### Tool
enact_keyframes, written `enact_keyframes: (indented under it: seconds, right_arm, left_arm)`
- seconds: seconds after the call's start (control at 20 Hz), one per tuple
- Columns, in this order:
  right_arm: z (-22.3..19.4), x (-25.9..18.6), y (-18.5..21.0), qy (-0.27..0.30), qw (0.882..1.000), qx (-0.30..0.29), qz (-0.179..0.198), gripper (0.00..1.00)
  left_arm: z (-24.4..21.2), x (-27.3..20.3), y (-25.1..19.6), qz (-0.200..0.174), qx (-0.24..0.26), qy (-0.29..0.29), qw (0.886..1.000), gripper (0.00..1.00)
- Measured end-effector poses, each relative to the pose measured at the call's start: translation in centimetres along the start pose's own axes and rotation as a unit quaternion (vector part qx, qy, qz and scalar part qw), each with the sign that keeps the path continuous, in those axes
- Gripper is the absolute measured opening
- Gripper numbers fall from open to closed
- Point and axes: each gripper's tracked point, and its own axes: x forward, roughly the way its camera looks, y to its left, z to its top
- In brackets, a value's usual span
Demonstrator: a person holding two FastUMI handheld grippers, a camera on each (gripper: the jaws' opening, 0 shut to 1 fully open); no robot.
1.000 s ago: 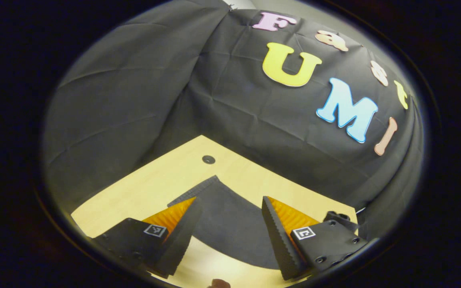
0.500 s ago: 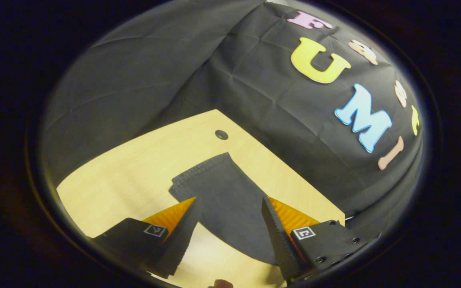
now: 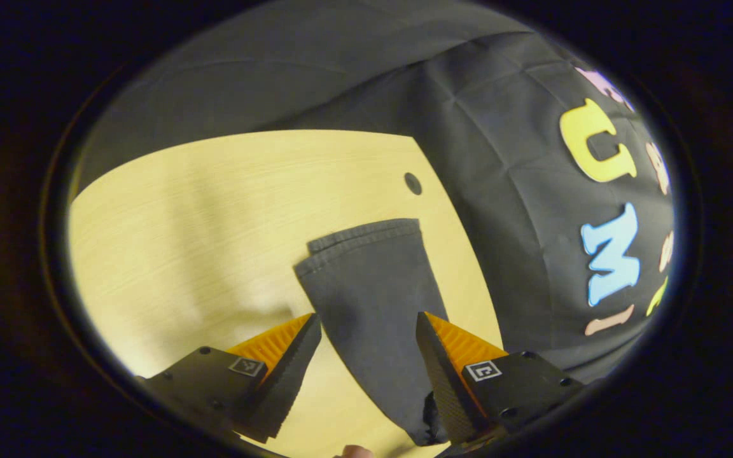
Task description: Grasp the waist and the cuffs of the jeans and fold them to make the two legs overlap; first hold the waist and fold one-third of the jeans toward the cuffs, then hold the cuffs and fold the remaining one-third in the same direction to finish folding.
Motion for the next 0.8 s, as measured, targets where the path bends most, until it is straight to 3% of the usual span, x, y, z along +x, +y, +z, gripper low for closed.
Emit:
enact_keyframes:
  seconds: [0.2, 0.25, 0.4, 0.45, 0.5, 0.65, 0.8]
  right_arm:
    - [-0.3, -0.5, -2.8, 0.014, 0.999, -0.022, -0.042, 0.90]
    - [-0.4, -0.6, -3.3, 0.019, 0.998, -0.025, -0.050, 0.90]
    - [-0.7, -0.4, -4.5, 0.028, 0.997, -0.027, -0.070, 0.91]
    - [-0.8, -0.3, -4.8, 0.030, 0.996, -0.026, -0.076, 0.92]
    - [-0.8, -0.2, -5.2, 0.033, 0.996, -0.024, -0.082, 0.92]
    - [-0.8, 0.1, -6.4, 0.041, 0.994, -0.019, -0.103, 0.93]
    - [-0.9, 0.5, -7.5, 0.049, 0.991, -0.015, -0.120, 0.93]
  left_arm:
    - [1.8, 2.7, 2.0, 0.014, -0.040, 0.004, 0.999, 1.00]
    - [2.2, 2.8, 2.7, 0.014, -0.045, 0.003, 0.999, 0.96]
    - [3.7, 3.4, 2.1, -0.003, -0.060, -0.002, 0.998, 0.94]
    - [3.8, 3.7, 1.9, -0.010, -0.059, -0.002, 0.998, 0.96]
    - [4.0, 3.7, 1.6, -0.019, -0.057, -0.003, 0.998, 0.92]
    - [3.8, 5.3, -0.5, -0.051, -0.052, -0.004, 0.997, 0.93]
    - [3.5, 7.5, -0.7, -0.032, -0.017, -0.010, 0.999, 0.82]
